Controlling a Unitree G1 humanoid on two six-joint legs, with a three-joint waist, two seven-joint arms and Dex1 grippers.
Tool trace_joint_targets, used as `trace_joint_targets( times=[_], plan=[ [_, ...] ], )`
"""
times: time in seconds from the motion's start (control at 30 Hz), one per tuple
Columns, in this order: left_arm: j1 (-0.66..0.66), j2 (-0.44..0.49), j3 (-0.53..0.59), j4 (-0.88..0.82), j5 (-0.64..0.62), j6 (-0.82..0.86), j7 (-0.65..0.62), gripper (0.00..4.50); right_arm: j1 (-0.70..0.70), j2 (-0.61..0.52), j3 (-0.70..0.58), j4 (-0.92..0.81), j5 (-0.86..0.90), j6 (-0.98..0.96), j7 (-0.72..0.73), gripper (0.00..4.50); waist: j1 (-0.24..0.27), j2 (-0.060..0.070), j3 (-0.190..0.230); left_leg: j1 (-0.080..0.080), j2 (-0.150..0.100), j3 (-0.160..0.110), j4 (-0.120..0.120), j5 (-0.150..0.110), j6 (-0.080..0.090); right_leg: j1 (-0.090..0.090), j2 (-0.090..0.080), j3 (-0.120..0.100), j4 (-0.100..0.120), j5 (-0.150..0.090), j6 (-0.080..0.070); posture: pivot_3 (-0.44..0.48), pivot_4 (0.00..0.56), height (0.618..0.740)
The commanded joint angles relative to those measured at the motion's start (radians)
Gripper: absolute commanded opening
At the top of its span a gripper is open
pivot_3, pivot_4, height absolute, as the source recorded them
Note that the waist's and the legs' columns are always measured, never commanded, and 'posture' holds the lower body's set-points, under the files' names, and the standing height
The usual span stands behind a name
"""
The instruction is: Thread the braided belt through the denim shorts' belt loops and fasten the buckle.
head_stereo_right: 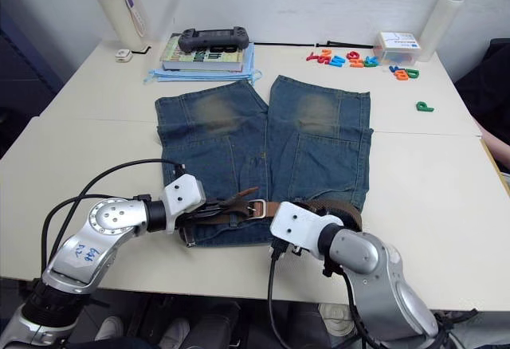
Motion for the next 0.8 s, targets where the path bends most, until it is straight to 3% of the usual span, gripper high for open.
trace_joint_targets(
  times=[0.03,0.47,0.57,0.67,0.7,0.8],
  plan=[
    [0.000,0.003,-0.006,-0.002,0.009,0.003,-0.006,0.00,0.008,0.004,0.032,-0.019,-0.042,-0.024,-0.054,2.30,0.000,0.000,0.000,0.000,0.000,0.000,0.000,0.000,0.000,0.000,0.000,0.000,0.000,0.000,0.000,0.000,0.150,0.667],
    [0.016,0.015,0.004,-0.009,0.013,0.013,-0.004,0.00,0.003,0.086,0.110,0.050,-0.191,-0.101,-0.200,2.30,-0.001,0.000,0.000,0.000,0.000,0.000,0.000,0.000,0.000,0.000,0.000,0.000,0.000,0.000,0.000,0.000,0.150,0.667],
    [0.015,0.027,0.004,-0.002,0.030,0.019,0.006,0.00,0.005,0.103,0.113,0.051,-0.195,-0.113,-0.202,1.56,-0.002,0.000,0.000,0.000,0.000,0.000,0.000,0.000,0.000,0.000,0.000,0.000,0.000,0.000,0.000,0.000,0.150,0.667],
    [0.006,0.042,-0.005,0.016,0.064,0.022,0.016,0.00,0.000,0.112,0.120,0.054,-0.212,-0.127,-0.196,0.23,-0.002,0.000,0.000,0.000,0.000,0.000,0.000,0.000,0.000,0.000,0.000,0.000,0.001,0.000,0.000,0.000,0.150,0.667],
    [0.003,0.045,-0.007,0.021,0.073,0.019,0.018,0.00,-0.003,0.112,0.122,0.055,-0.218,-0.131,-0.192,0.02,-0.002,0.000,0.000,0.000,0.000,0.000,0.000,0.000,0.000,0.000,0.000,0.000,0.001,0.000,0.000,0.000,0.150,0.667],
    [-0.004,0.054,-0.015,0.027,0.092,0.015,0.014,0.00,-0.011,0.116,0.124,0.059,-0.234,-0.137,-0.188,0.02,-0.002,0.000,0.000,0.000,0.000,0.000,0.000,0.000,0.000,0.000,0.000,0.000,0.001,0.000,0.000,0.000,0.150,0.667]
  ],
)
